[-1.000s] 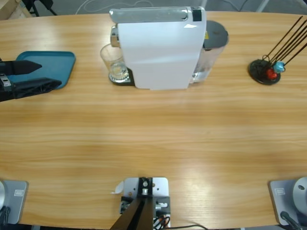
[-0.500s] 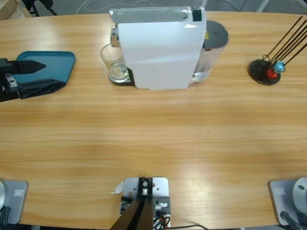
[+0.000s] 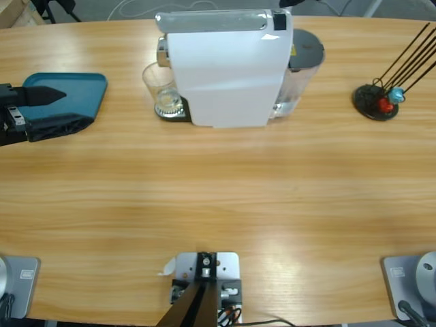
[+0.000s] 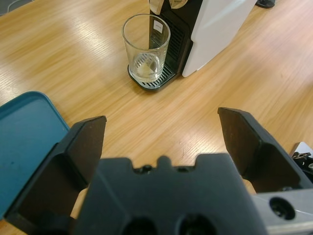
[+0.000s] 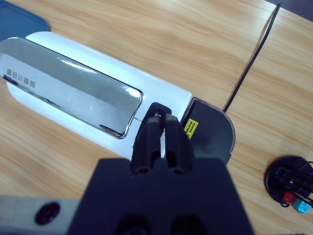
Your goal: Pour coffee
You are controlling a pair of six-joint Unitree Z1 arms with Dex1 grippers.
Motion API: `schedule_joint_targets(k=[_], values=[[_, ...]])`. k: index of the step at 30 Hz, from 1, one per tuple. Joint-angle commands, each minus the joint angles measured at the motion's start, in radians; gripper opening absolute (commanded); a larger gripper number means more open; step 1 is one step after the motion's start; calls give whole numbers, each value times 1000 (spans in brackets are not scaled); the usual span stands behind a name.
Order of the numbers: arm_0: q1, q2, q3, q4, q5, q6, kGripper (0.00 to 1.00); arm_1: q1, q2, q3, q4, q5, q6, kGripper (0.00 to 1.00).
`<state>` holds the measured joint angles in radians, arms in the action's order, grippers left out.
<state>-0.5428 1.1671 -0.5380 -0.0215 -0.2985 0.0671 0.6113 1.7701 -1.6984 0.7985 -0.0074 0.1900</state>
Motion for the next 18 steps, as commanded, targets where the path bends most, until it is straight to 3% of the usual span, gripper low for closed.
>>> schedule_joint_targets(k=[1,18], values=[[-9,37,35,-15,-14,0,1000,7,54,17,-6,-10,-6,0],[-9,39,45,-23,-16,3,1000,23,56,29,-1,-27,-8,0]])
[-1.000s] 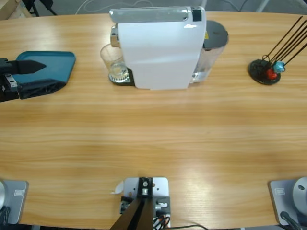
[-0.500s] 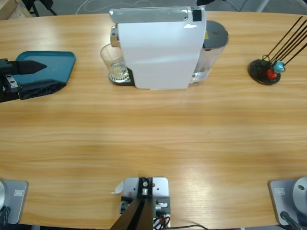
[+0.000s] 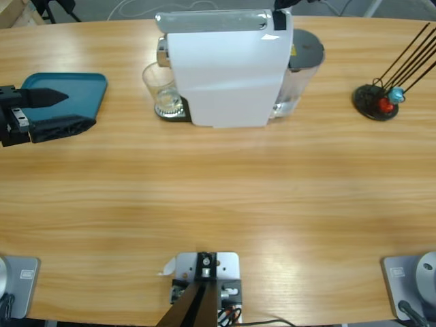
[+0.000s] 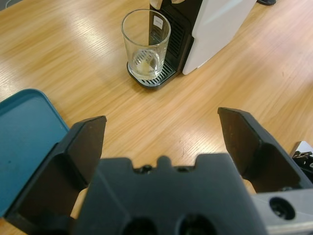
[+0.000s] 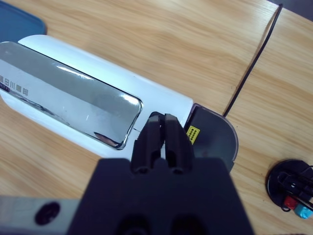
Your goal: Pour coffee
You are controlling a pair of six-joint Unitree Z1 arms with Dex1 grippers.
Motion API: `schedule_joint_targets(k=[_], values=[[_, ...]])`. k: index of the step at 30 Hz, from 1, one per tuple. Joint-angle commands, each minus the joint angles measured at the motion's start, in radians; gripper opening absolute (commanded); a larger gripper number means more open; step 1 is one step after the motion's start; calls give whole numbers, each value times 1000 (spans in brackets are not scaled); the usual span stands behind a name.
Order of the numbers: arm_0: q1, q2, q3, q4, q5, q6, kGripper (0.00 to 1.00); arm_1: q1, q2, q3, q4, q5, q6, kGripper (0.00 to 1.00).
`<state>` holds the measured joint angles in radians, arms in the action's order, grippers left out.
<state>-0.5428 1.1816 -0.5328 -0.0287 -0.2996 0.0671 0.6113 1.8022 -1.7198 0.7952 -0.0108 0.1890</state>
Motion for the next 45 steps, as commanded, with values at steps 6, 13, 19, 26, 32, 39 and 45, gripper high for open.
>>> schedule_joint_targets(k=[6,13,19,26,32,39,45], values=[[-9,26,42,-19,-15,3,1000,36,3,107,2,-27,-7,0],[-9,29,43,-19,-15,3,1000,50,-14,99,-58,-69,-48,163],[-9,29,43,-25,-17,2,1000,49,-37,-73,17,-120,-45,1000],[-19,26,47,-25,-22,-1,1000,64,-38,-49,63,-121,-24,1000],[-22,26,43,-27,-26,-4,1000,64,-52,-49,94,-124,-8,1000],[-22,37,47,-27,-24,-4,1000,64,-55,-68,149,-123,4,1000],[-25,43,39,-30,-24,3,1000,64,-69,-69,177,-119,20,1000]])
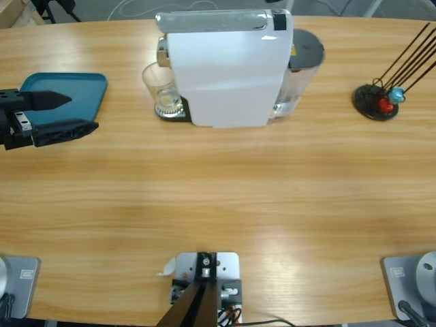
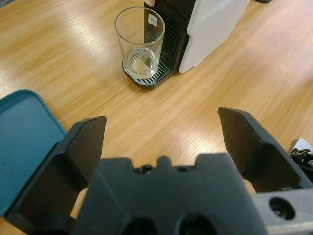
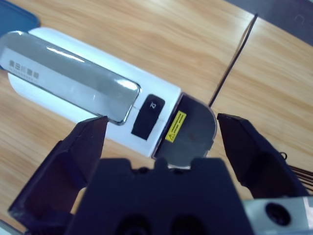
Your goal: Pour coffee
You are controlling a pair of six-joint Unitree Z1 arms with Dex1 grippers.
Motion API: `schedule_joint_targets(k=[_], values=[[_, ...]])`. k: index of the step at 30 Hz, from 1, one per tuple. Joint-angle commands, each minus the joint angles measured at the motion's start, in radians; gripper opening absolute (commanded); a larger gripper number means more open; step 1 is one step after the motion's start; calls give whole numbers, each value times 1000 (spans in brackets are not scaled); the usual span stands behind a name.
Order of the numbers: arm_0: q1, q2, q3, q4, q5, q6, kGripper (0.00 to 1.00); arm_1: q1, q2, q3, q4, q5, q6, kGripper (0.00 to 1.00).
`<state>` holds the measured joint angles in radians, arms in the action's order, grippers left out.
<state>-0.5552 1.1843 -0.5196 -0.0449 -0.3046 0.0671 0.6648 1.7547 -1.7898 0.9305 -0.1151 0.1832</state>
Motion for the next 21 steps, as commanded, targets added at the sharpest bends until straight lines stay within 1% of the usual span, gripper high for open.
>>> schedule_joint_targets(k=[1,5,7,9,11,13,15,16,17,18,19,20,21], values=[[-12,45,26,-13,-19,4,1000,10,-20,-7,42,-15,28,1000],[-12,71,16,-12,-25,10,1000,10,-26,-52,80,-18,28,1000],[-25,43,12,-10,-27,8,1000,10,-43,-54,120,-18,27,1000],[-46,19,13,-8,-27,8,1000,12,-66,-24,158,-41,-3,1000],[-57,14,7,-3,-27,6,1000,21,-122,49,146,-78,-63,1000],[-64,-14,3,-12,-26,5,1000,29,-241,119,111,-50,-79,1000],[-65,-48,9,-18,6,7,1000,51,-355,219,44,-25,-97,1000],[-65,-52,14,-17,26,7,1000,53,-400,270,34,-18,-96,1000],[-65,-51,20,-16,36,6,1000,53,-442,321,37,-7,-96,1000],[-65,-51,27,-16,39,0,1000,53,-480,353,73,12,-102,1000],[-65,-55,32,-15,38,-13,1000,53,-504,355,154,61,-122,1000],[-65,-59,37,-15,38,-37,1000,53,-550,409,175,103,-172,1000],[-66,-64,43,-13,39,-58,1000,53,-612,479,139,136,-207,1000]])
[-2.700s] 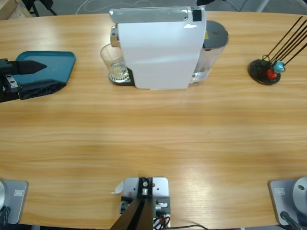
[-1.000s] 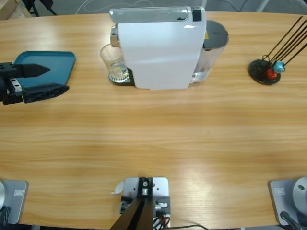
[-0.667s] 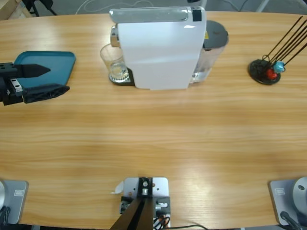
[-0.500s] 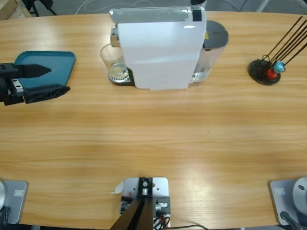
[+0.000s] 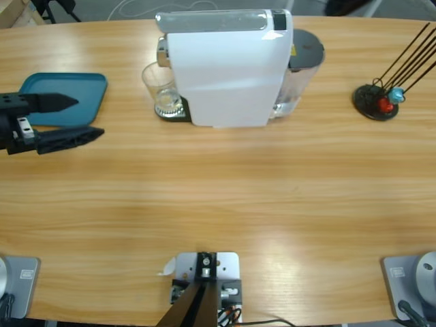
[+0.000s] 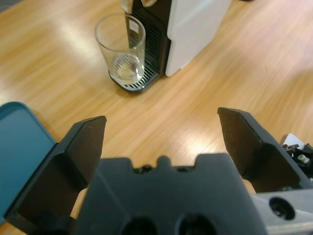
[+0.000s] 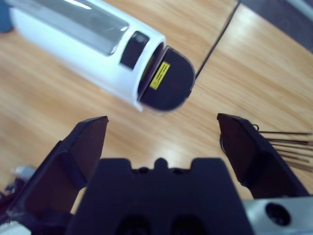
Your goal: Pour coffee
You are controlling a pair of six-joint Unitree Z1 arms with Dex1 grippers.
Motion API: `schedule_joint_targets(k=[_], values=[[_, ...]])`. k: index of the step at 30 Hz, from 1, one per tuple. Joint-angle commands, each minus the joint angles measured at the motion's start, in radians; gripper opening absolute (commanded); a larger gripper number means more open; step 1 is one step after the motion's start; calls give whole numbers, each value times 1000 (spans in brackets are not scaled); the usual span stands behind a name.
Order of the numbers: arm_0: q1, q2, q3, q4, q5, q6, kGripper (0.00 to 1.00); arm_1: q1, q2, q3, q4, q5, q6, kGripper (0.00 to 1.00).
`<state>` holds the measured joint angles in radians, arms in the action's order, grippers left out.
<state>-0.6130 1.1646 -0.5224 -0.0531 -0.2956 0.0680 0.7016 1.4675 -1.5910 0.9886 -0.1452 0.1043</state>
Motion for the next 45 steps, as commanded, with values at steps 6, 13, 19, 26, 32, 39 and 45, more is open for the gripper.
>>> schedule_joint_targets(k=[6,13,19,26,32,39,45], values=[[-8,-83,94,-17,-54,-104,1000,16,-473,632,-169,103,-46,1000],[-5,-190,45,62,-42,-134,1000,18,-434,764,-407,-148,-41,1000],[-4,-252,55,95,-43,-207,1000,18,-462,890,-659,-26,-86,1000],[-28,-169,38,99,-42,-146,1000,18,-434,866,-617,2,-117,1000],[-28,-235,-45,263,19,-21,1000,18,-496,899,-628,-12,-173,1000],[-53,-291,-32,286,36,-83,1000,18,-490,1057,-940,-103,-143,902],[-87,-215,-39,285,23,-79,1000,21,-509,1076,-954,-90,-120,1000]])
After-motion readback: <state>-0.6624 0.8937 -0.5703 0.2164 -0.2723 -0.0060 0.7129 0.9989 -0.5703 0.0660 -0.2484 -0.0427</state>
